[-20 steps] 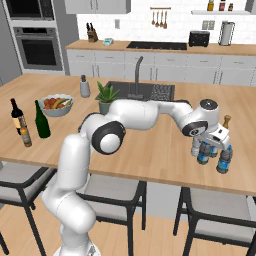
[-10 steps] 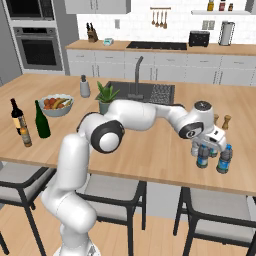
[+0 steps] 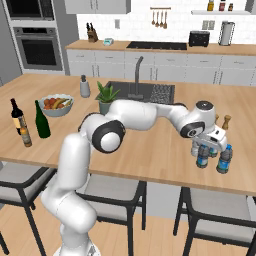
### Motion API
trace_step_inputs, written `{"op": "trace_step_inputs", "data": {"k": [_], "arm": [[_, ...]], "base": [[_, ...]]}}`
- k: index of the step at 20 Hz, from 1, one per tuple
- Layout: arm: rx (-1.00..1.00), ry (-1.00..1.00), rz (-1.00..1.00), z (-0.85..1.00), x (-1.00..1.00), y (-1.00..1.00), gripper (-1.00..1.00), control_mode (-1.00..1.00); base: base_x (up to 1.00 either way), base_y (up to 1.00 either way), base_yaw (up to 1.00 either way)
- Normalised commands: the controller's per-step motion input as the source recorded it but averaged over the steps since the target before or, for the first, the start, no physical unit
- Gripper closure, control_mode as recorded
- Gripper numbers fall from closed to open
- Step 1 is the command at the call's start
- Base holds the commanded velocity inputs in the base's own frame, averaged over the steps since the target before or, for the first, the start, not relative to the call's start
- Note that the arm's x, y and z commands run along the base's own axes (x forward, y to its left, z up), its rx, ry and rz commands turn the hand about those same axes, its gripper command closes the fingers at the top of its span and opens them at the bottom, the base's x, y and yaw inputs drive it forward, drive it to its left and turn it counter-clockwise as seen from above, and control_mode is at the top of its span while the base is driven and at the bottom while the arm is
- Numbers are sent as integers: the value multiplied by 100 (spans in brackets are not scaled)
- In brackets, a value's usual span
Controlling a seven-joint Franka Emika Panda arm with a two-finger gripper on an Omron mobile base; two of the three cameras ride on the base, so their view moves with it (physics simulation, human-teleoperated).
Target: Move the plastic bottles in the middle to the plastics group, and the glass bottles in the middle to the glass group.
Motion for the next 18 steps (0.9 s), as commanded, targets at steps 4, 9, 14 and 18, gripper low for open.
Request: {"op": "trace_step_inputs", "data": {"k": [4, 9, 14, 18], "arm": [[0, 1, 0, 0, 0, 0, 100, -100], [0, 0, 0, -3, 0, 0, 100, -100], [5, 3, 0, 0, 0, 0, 100, -100], [3, 6, 0, -1, 0, 0, 100, -100]], "base": [[0, 0, 0], [0, 0, 0], [0, 0, 0], [0, 0, 0]]}}
